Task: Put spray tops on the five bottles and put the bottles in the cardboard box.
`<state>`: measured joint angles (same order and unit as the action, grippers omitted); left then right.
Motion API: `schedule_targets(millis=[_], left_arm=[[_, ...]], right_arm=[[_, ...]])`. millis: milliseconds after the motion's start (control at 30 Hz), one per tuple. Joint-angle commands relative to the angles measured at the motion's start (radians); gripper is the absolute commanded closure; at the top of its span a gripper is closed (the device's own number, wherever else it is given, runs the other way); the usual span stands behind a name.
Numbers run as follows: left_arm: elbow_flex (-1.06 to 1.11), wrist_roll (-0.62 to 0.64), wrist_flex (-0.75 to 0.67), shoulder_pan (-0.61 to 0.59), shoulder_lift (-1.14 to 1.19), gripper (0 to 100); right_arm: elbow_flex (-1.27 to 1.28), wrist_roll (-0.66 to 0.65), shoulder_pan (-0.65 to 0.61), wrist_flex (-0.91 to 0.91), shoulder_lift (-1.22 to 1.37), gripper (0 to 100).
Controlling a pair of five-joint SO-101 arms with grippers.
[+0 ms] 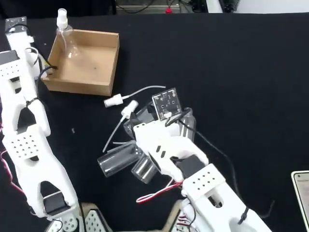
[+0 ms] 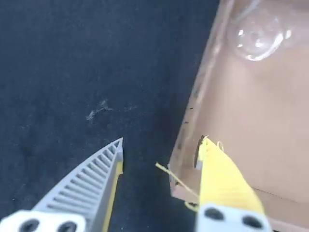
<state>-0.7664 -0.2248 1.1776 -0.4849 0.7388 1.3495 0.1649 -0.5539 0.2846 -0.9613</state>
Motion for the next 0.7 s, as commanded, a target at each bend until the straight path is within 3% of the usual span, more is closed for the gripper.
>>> schedule_targets(millis=[0,433,667], left_arm=[[0.002,0.057,-0.011,-0.033,-0.029,76],[-0.082,0.126,0.261,-0.033,-0.029,76],[-0.082,0.121,0.331,-0.038,-0.029,76]], right_arm=[[-0.018,-0.008,-0.012,-0.026,-0.019,81.2],[-0.018,-0.008,-0.012,-0.026,-0.019,81.2],[-0.018,-0.008,-0.012,-0.026,-0.019,81.2]])
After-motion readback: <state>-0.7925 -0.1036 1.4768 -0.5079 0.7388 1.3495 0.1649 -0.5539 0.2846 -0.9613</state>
